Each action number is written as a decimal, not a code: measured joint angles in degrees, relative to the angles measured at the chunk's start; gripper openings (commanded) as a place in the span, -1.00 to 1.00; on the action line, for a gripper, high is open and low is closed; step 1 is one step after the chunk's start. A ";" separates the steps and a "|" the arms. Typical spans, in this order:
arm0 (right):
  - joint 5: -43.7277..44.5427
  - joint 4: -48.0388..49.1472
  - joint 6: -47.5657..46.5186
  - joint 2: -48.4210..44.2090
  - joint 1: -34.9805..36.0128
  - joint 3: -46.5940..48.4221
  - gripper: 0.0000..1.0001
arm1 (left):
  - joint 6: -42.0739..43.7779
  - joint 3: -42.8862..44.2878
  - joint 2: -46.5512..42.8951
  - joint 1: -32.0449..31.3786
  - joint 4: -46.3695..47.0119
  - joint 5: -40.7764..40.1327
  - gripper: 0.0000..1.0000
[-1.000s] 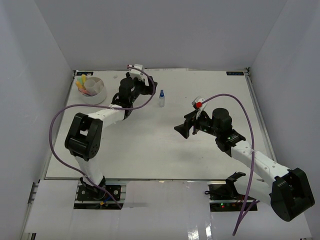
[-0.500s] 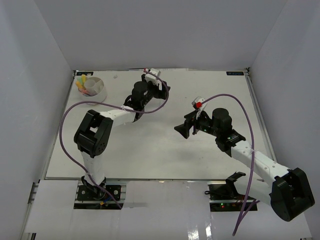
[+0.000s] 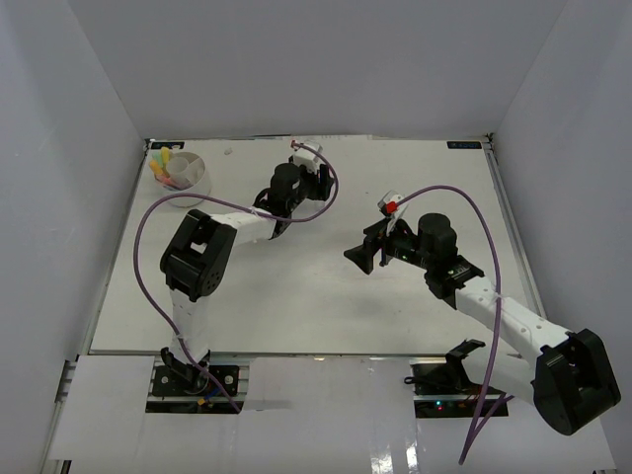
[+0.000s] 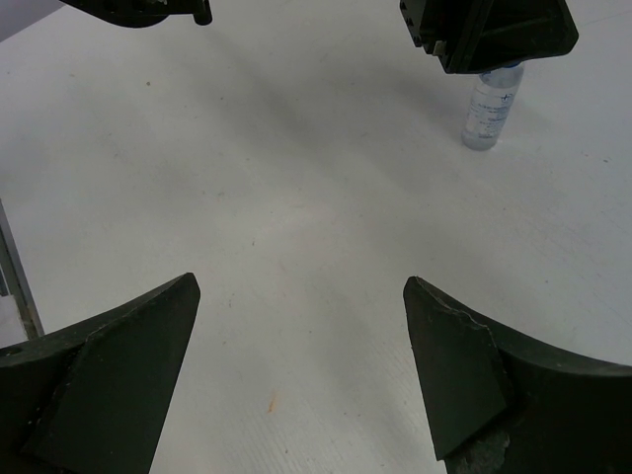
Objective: Sort the stationery into containers
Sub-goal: Pick up the stationery from the center of the board.
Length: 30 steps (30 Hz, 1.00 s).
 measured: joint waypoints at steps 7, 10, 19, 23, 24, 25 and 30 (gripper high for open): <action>-0.13 0.00 -0.04 0.37 0.00 0.00 0.80 | -0.57 0.02 0.15 -0.42 0.00 -0.02 0.27; -0.15 0.00 -0.15 0.37 0.00 0.00 0.80 | -0.59 0.02 0.17 -0.52 -0.22 -0.81 0.27; -0.17 0.02 -0.17 0.37 0.00 0.00 0.81 | -0.57 0.02 1.33 -0.55 -1.09 -2.16 0.16; -0.20 0.02 -0.17 0.37 0.00 0.00 0.81 | -0.55 0.02 1.42 -0.55 -1.20 -2.38 -0.12; -0.20 0.02 -0.17 0.39 0.00 0.00 0.81 | -0.72 0.02 1.42 -0.55 -1.16 -2.43 -0.26; -0.20 0.02 -0.17 0.39 0.00 0.00 0.81 | -0.76 0.02 1.42 -0.55 -1.09 -2.45 -0.33; -0.20 0.11 -0.17 0.39 0.00 0.00 0.81 | -0.55 -0.04 1.33 -0.55 -0.90 -2.97 -0.71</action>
